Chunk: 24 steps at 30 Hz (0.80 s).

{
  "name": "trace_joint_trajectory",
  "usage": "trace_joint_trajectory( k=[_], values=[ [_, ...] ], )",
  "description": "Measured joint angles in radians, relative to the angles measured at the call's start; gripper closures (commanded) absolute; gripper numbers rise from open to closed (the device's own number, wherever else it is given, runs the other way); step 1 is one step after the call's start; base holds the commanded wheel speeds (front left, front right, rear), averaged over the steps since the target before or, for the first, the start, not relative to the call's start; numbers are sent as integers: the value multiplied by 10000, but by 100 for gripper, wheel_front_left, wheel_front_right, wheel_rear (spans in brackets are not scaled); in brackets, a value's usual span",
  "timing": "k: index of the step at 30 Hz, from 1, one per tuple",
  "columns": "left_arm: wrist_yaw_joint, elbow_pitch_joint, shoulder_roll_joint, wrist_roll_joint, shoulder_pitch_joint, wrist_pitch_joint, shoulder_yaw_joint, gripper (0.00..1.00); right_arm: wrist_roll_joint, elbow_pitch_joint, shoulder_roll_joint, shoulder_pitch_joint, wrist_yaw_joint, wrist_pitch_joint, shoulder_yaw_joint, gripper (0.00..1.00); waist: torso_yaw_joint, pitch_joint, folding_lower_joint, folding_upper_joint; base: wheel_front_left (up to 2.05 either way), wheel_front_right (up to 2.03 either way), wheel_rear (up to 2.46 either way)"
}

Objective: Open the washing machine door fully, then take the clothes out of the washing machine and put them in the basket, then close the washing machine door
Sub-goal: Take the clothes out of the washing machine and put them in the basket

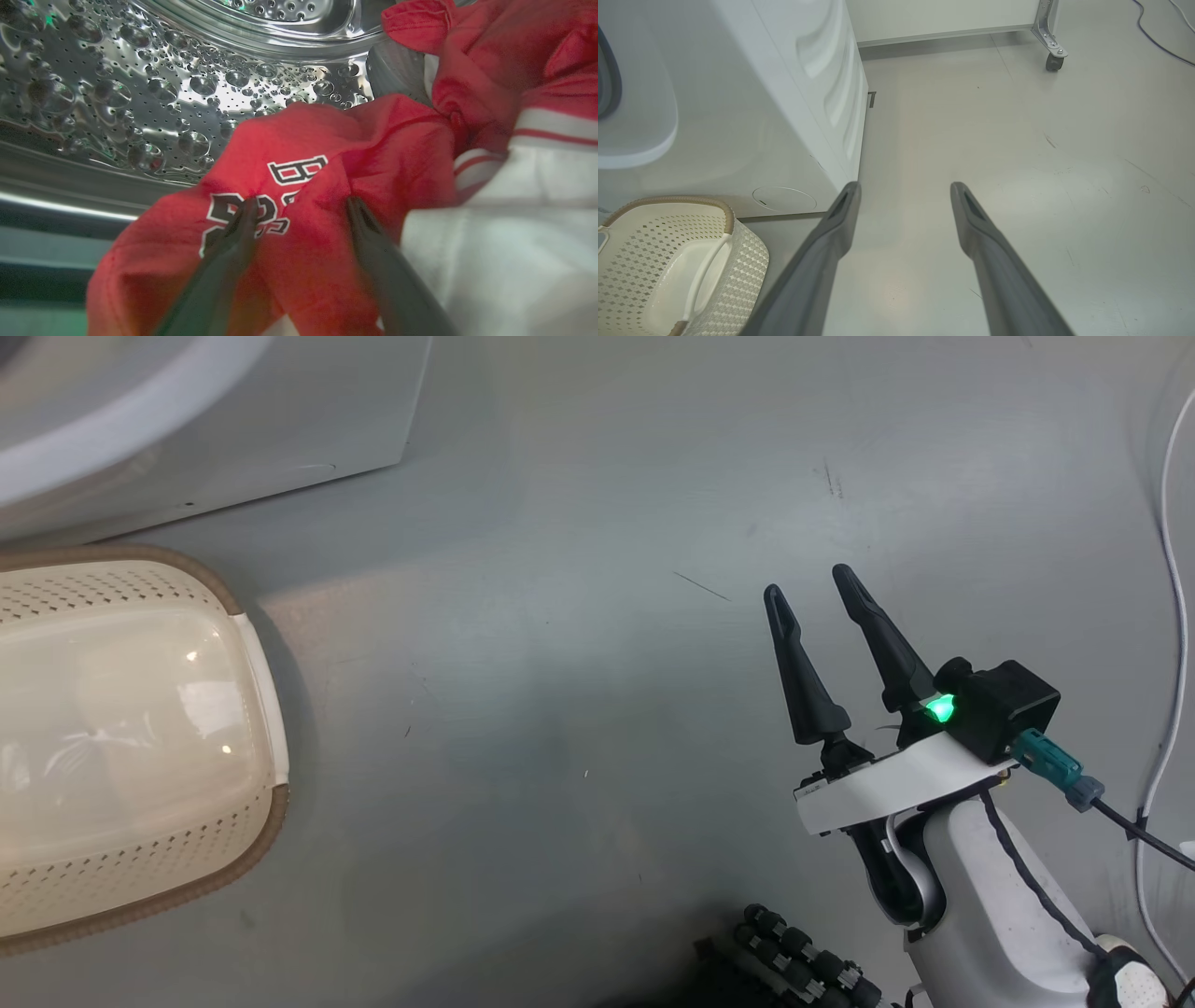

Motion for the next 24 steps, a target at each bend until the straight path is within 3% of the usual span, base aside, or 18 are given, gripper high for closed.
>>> trace_joint_trajectory(
  k=[1,2,16,24],
  values=[
    [2,44,-23,-4,-48,0,21,96,2,0,0,-2,-35,0,6,0,5,3,0,0,0,0,0],
    [17,94,-50,-8,-97,-4,46,100,2,2,0,-5,-73,0,8,0,12,4,0,0,0,0,0],
    [98,742,-537,-84,-198,-631,48,100,-33,100,-2,-172,-157,0,-105,0,290,-228,0,0,0,0,0],
    [-4,918,-941,-324,-198,-1586,-21,100,-222,184,-2,-197,-159,0,-222,0,505,-572,0,0,0,0,0]
  ],
)
